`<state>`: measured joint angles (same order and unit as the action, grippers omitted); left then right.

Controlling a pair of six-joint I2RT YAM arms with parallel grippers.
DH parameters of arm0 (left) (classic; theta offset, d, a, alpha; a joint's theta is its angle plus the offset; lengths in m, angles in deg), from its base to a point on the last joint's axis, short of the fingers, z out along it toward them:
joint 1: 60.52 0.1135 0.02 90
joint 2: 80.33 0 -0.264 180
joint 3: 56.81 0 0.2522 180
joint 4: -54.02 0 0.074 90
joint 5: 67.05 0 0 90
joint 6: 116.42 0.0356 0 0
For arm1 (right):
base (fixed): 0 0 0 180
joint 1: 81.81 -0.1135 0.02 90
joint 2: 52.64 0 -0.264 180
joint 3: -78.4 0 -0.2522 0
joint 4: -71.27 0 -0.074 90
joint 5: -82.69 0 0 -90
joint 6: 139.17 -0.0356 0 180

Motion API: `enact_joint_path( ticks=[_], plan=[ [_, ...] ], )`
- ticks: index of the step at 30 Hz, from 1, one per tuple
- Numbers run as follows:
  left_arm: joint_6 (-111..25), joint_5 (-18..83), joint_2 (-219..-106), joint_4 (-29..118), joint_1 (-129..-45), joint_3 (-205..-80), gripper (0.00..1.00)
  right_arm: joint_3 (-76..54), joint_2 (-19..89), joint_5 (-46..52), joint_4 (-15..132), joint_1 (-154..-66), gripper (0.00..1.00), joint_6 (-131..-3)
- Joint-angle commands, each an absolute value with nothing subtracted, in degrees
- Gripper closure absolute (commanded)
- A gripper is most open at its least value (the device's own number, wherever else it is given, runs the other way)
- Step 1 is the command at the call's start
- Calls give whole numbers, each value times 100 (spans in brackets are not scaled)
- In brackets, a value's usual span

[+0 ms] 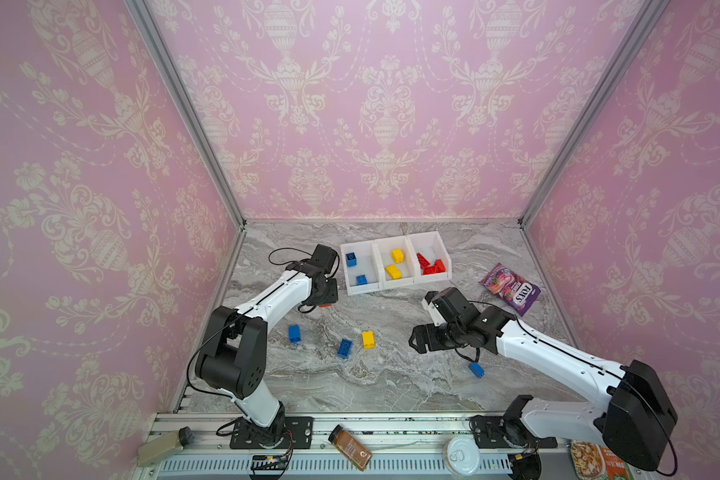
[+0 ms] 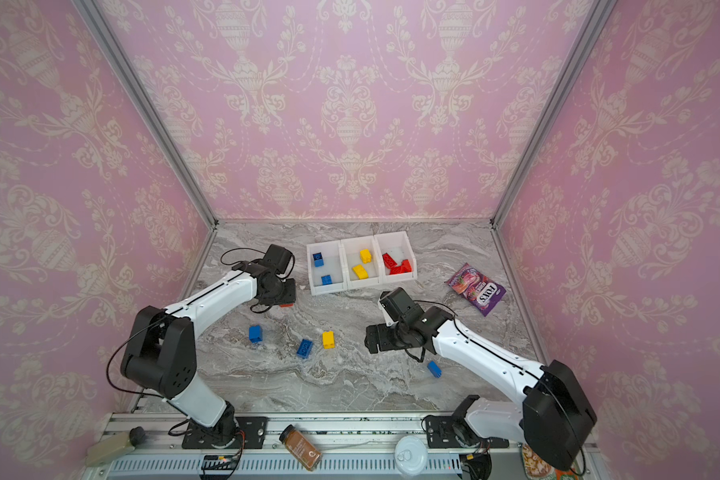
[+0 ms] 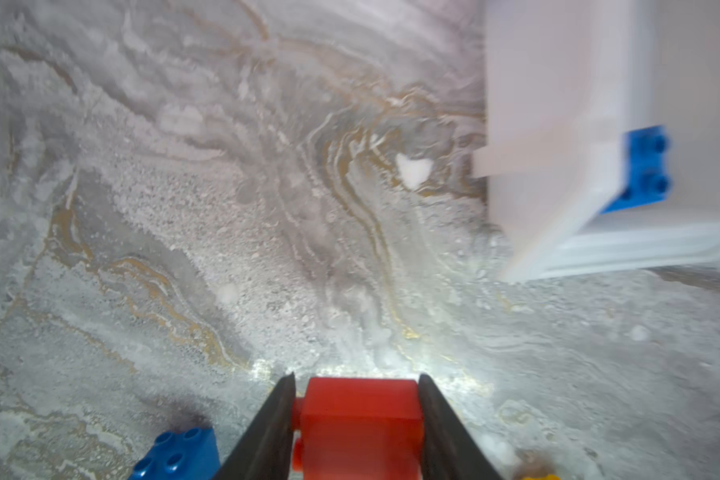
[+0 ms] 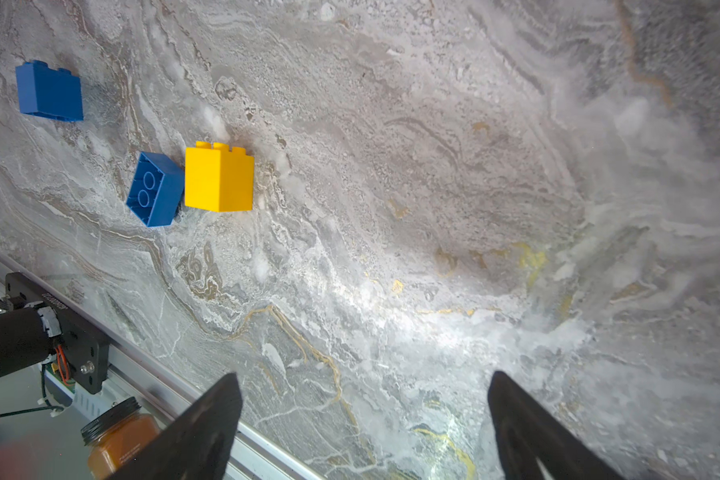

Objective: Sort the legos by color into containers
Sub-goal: 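Carry the red brick with the left gripper over the red-brick compartment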

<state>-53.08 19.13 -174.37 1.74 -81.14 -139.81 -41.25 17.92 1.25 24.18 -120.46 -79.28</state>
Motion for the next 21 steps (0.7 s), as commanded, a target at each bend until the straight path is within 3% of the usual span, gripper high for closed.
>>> enact_joint_path(
  ticks=[1, 21],
  plan=[
    [-5350, 1829, -17216, -187, -8475, -14574, 58, -4237, 1554, 50, 2496, -11974, 6, -8085],
    [-5111, 3189, -19758, 871, -9549, -17939, 58, -4354, 931, 43, 2448, -11751, 5, -8300]
  ],
)
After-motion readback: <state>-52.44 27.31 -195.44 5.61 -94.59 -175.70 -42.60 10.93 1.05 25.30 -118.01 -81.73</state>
